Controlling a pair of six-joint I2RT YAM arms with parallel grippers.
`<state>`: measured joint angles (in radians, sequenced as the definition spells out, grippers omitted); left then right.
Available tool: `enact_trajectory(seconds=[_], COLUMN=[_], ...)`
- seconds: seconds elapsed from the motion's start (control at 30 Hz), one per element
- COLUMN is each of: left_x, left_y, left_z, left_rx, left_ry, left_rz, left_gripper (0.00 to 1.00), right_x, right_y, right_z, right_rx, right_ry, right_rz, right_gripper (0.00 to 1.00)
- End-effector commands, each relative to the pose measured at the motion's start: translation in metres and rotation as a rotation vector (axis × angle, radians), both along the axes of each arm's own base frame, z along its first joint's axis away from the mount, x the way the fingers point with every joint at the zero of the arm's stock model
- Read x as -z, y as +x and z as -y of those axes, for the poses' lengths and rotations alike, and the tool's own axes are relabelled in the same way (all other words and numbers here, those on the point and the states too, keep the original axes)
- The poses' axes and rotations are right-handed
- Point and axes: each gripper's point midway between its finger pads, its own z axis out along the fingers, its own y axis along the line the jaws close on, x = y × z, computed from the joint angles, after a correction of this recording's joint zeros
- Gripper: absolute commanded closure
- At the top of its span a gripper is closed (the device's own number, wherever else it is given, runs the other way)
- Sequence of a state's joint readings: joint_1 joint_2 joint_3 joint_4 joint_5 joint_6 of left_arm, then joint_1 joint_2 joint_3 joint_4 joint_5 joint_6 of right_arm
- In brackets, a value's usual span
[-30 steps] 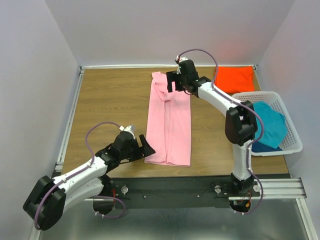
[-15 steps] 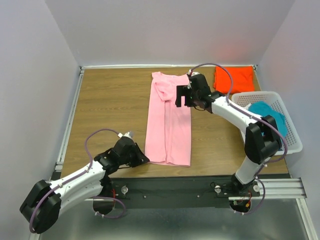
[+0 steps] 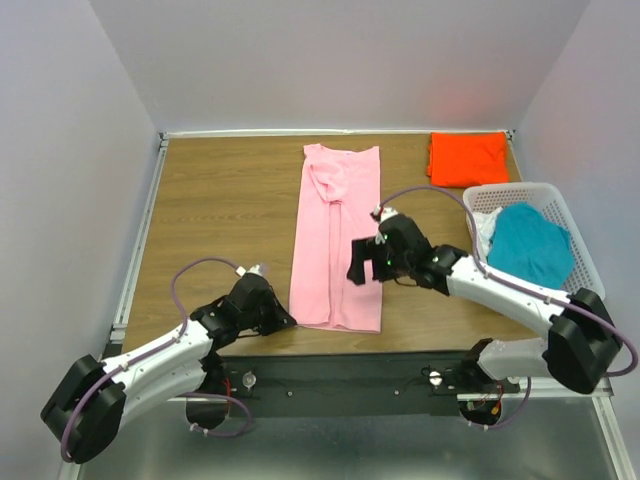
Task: Fold and stack the t-shirts
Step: Fold the tshirt
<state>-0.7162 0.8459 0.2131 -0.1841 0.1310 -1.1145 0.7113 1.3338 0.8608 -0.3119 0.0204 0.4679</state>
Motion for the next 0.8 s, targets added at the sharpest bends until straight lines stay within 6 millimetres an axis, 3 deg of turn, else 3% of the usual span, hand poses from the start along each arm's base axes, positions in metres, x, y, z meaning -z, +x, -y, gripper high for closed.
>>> enact_trajectory(seconds=[0.0, 0.17, 0.27, 0.43, 0.63, 0.77], left_x=[-0.005, -0.008, -0.009, -0.012, -0.013, -0.012], left_y=[0.003, 0.002, 0.0, -0.001, 0.0, 0.0], left_z=[0.0, 0.0, 0.0, -0.001, -0.001, -0.001], left_rx=[0.019, 0.03, 0.032, 0.026, 0.021, 0.026], left_ry=[0.013, 0.007, 0.005, 0.0, -0.005, -0.003], left_rz=[0.044, 0.055, 0.053, 0.057, 0.065, 0.063], left_gripper=[1.0, 1.0, 1.0, 1.0, 1.0, 1.0], right_x=[0.03, 0.06, 0.069, 0.073, 0.073, 0.088], right_y=[-0.082, -0.143, -0.155, -0.159, -0.153, -0.156], right_z=[-0.01, -0.006, -0.004, 0.005, 0.032, 0.039], right_rx=[-0.153, -0.247, -0.236, -0.221, -0.162, -0.149], right_ry=[0.017, -0.083, -0.12, -0.164, -0.261, -0.311], right_rz=[-0.183, -0.311, -0.336, -0.334, -0.286, -0.315], right_gripper=[0.0, 0.0, 0.01, 0.08, 0.08, 0.11])
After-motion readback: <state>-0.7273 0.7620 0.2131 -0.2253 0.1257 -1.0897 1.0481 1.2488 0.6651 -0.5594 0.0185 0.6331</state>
